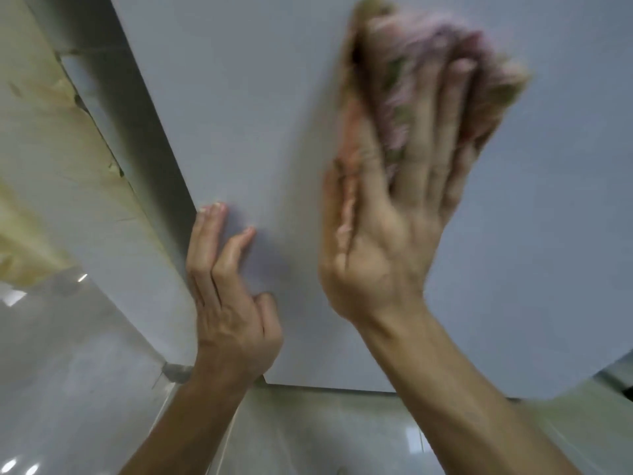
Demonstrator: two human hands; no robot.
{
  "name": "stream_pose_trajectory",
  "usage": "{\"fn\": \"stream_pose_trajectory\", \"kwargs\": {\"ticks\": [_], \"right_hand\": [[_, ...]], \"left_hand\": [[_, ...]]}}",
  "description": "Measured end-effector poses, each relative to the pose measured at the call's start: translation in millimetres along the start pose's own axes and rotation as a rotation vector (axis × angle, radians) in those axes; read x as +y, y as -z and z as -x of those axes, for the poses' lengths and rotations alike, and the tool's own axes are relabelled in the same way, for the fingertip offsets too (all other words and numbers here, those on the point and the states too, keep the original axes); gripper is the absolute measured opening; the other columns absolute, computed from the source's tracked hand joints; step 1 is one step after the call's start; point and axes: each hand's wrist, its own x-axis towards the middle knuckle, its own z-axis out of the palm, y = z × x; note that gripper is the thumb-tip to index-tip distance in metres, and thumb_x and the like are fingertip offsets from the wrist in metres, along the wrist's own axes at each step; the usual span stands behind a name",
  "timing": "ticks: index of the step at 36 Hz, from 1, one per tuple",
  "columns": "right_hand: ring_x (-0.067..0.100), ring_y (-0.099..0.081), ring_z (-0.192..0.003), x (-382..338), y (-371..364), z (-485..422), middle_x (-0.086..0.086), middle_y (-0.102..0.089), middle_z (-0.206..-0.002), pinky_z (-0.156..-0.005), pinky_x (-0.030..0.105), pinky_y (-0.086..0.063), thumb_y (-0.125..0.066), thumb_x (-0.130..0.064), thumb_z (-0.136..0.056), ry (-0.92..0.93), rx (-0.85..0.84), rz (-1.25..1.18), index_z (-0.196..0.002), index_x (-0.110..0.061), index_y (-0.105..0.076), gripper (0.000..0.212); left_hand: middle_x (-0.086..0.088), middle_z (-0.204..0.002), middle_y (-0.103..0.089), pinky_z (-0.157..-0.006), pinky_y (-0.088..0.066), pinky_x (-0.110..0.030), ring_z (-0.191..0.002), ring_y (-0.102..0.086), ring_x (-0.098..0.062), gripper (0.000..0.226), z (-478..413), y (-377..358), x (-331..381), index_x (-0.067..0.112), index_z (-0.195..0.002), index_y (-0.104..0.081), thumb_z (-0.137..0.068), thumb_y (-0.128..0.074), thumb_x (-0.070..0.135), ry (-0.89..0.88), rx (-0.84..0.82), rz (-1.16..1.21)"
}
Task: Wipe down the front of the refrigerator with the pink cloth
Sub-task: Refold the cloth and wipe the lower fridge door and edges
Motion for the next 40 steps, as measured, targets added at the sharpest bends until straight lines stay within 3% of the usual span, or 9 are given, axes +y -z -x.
{"fn": "stream_pose_trajectory", "kwargs": {"ticks": [4,12,15,17,20,23,27,31,40], "right_hand": [[0.022,-0.021,-0.159,7,-3,46,0.008,-0.025,-0.165,-0.129,0.04,-0.015,-0.044,-0.027,-0.11,0.3,-0.218,-0.041,-0.153,-0.018,-0.049,0.045],[0.011,-0.027,-0.157,75,9,161,-0.005,-0.026,-0.171,-0.129,0.03,-0.011,-0.071,-0.025,-0.094,0.533,-0.612,0.115,-0.152,-0.023,-0.052,0.061],[0.011,-0.018,-0.16,86,17,163,-0.004,-0.015,-0.174,-0.13,0.03,-0.007,-0.041,-0.014,-0.104,0.593,-0.66,0.149,-0.149,-0.023,-0.056,0.048],[0.012,-0.017,-0.16,90,25,155,-0.004,-0.012,-0.175,-0.131,0.031,-0.008,-0.026,-0.006,-0.104,0.6,-0.644,0.142,-0.147,-0.021,-0.059,0.056],[0.018,-0.02,-0.16,100,37,133,0.002,-0.011,-0.175,-0.131,0.039,-0.014,-0.04,0.0,-0.099,0.546,-0.545,0.124,-0.152,-0.013,-0.049,0.056],[0.026,-0.017,-0.161,97,44,93,0.013,-0.018,-0.172,-0.131,0.045,-0.016,-0.05,-0.012,-0.106,0.417,-0.342,0.162,-0.157,-0.01,-0.046,0.051],[0.025,0.003,-0.162,62,32,39,0.026,-0.017,-0.164,-0.131,0.049,-0.004,-0.029,-0.023,-0.112,0.18,-0.165,0.125,-0.16,-0.014,-0.034,0.049],[0.05,-0.011,-0.154,18,3,21,0.033,-0.022,-0.163,-0.129,0.054,-0.001,-0.047,-0.008,-0.105,0.004,-0.006,0.052,-0.158,-0.009,-0.036,0.054],[0.022,-0.025,-0.159,20,-23,97,0.01,-0.034,-0.165,-0.13,0.04,-0.019,-0.062,-0.028,-0.105,0.406,-0.181,0.076,-0.151,-0.02,-0.054,0.048]], "left_hand": [[-0.02,-0.157,-0.028,-0.123,-0.03,-0.065,-0.155,-0.024,-0.043,0.07,0,-2,-4,-0.008,-0.135,-0.043,-0.067,-0.042,-0.024,-0.032,0.035,0.016],[-0.021,-0.158,-0.025,-0.123,-0.031,-0.065,-0.159,-0.019,-0.038,0.067,2,2,-5,-0.007,-0.14,-0.042,-0.074,-0.045,-0.019,-0.038,-0.01,-0.014],[-0.024,-0.157,-0.027,-0.128,-0.024,-0.057,-0.157,-0.022,-0.041,0.066,2,2,-6,-0.01,-0.139,-0.043,-0.074,-0.046,-0.02,-0.04,-0.001,-0.031],[-0.026,-0.156,-0.028,-0.127,-0.024,-0.058,-0.156,-0.023,-0.044,0.065,2,2,-6,-0.013,-0.138,-0.044,-0.074,-0.045,-0.02,-0.039,-0.004,-0.032],[-0.026,-0.157,-0.029,-0.126,-0.027,-0.059,-0.155,-0.026,-0.045,0.063,3,4,-5,-0.015,-0.138,-0.046,-0.075,-0.041,-0.02,-0.038,-0.006,-0.033],[-0.021,-0.159,-0.026,-0.128,-0.026,-0.055,-0.157,-0.023,-0.042,0.066,1,6,-4,-0.012,-0.141,-0.044,-0.075,-0.042,-0.02,-0.016,-0.025,-0.024],[-0.019,-0.164,-0.023,-0.13,-0.021,-0.047,-0.16,-0.019,-0.036,0.071,9,8,-4,-0.01,-0.149,-0.036,-0.083,-0.06,-0.01,0.001,-0.052,-0.069],[-0.016,-0.168,-0.022,-0.131,-0.021,-0.044,-0.161,-0.018,-0.032,0.073,16,10,-14,-0.01,-0.154,-0.034,-0.094,-0.07,0.012,0.002,-0.089,-0.152],[-0.012,-0.17,-0.022,-0.131,-0.018,-0.039,-0.162,-0.014,-0.025,0.076,19,14,-32,0.002,-0.159,-0.027,-0.101,-0.066,0.031,-0.057,-0.109,-0.211]]}}
